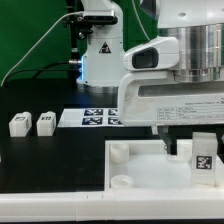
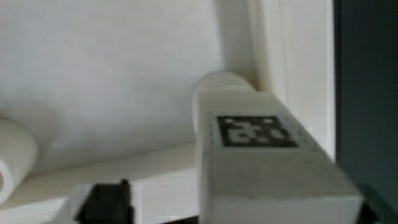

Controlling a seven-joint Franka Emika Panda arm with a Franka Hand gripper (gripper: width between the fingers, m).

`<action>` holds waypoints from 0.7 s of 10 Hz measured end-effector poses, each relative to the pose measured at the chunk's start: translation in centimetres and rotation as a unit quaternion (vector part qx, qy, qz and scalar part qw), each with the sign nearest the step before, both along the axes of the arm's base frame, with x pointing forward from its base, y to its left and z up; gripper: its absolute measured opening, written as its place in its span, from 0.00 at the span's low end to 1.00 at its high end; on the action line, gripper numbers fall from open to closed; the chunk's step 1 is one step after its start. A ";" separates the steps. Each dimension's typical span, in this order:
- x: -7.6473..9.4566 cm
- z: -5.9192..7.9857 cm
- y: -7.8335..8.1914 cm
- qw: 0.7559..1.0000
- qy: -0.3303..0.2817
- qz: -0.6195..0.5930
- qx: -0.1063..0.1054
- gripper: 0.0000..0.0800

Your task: Assemble one leg

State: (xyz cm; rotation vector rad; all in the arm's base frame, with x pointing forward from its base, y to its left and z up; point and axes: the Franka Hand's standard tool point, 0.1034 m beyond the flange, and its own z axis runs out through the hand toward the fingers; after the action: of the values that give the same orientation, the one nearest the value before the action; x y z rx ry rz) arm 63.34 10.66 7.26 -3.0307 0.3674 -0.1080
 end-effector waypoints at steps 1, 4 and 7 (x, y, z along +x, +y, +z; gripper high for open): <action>0.0 0.0 0.1 0.999 0.003 -0.042 0.004 0.50; -0.1 0.0 0.3 0.979 0.017 -0.202 0.022 0.36; -0.2 -0.2 0.4 0.905 0.037 -0.422 0.041 0.36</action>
Offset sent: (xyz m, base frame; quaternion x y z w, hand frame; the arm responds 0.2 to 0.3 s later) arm 0.0000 0.0000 0.0000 0.0000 0.0000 0.1790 0.9838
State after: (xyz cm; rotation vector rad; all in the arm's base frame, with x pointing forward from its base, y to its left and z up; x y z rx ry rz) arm 63.17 11.09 7.09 -2.5593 1.6026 -0.0275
